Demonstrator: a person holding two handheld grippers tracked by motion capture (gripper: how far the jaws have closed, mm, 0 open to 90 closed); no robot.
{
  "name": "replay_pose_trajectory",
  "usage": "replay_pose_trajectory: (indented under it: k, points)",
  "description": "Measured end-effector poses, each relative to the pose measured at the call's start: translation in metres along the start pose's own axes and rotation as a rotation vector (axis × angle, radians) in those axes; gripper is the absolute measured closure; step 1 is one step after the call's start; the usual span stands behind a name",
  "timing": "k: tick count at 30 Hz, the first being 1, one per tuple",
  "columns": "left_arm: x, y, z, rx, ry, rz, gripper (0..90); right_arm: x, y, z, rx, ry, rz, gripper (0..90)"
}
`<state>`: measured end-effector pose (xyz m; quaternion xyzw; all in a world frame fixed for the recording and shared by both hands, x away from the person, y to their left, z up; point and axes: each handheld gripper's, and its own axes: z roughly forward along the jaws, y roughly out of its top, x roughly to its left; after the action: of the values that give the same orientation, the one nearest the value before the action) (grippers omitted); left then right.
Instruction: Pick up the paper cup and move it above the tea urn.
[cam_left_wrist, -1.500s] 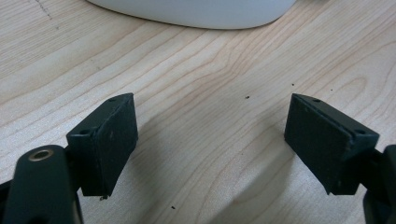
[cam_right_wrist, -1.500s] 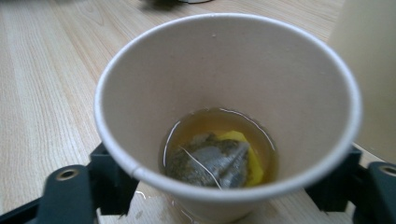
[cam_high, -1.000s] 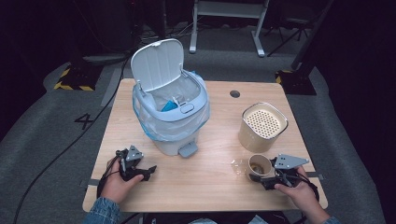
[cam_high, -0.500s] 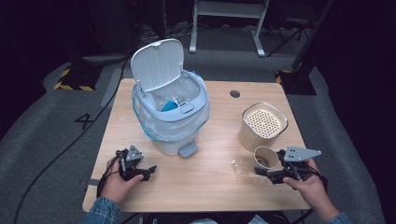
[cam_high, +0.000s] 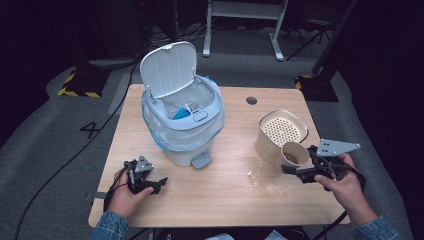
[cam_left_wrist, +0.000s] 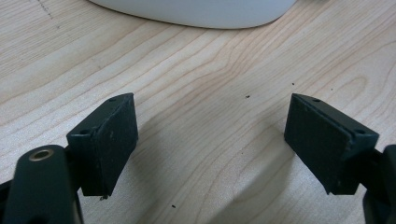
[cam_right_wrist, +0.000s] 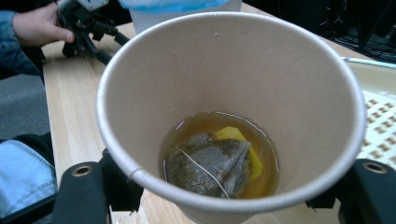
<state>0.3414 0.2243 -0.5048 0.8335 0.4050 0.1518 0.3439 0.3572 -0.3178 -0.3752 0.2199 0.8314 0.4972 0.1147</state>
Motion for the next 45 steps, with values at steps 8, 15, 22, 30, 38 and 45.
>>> replay_pose_trajectory:
  k: [8, 15, 22, 30, 38, 45]
  points:
    - [0.000, 0.000, 0.000, 0.000, 0.000, 0.000, 17.6, -0.015, 0.023, -0.010, -0.001, -0.023, -0.013, 31.3]
    - [0.000, 0.000, 0.000, 0.000, 0.004, -0.001, 17.6, -0.035, 0.039, -0.010, -0.009, -0.051, 0.023, 31.3]
    - [0.000, 0.000, 0.000, 0.000, 0.003, -0.002, 17.6, -0.060, 0.053, -0.003, -0.017, -0.091, 0.030, 31.2]
    - [0.001, 0.000, 0.000, 0.000, 0.003, -0.002, 17.6, -0.090, 0.062, 0.007, -0.005, -0.148, 0.049, 31.2]
    - [0.002, 0.001, 0.001, 0.001, 0.005, 0.005, 17.5, -0.114, 0.056, 0.017, -0.005, -0.184, 0.100, 31.0]
    - [0.002, 0.001, 0.001, 0.002, 0.005, 0.005, 17.6, -0.126, 0.047, 0.027, 0.018, -0.213, 0.104, 30.8]
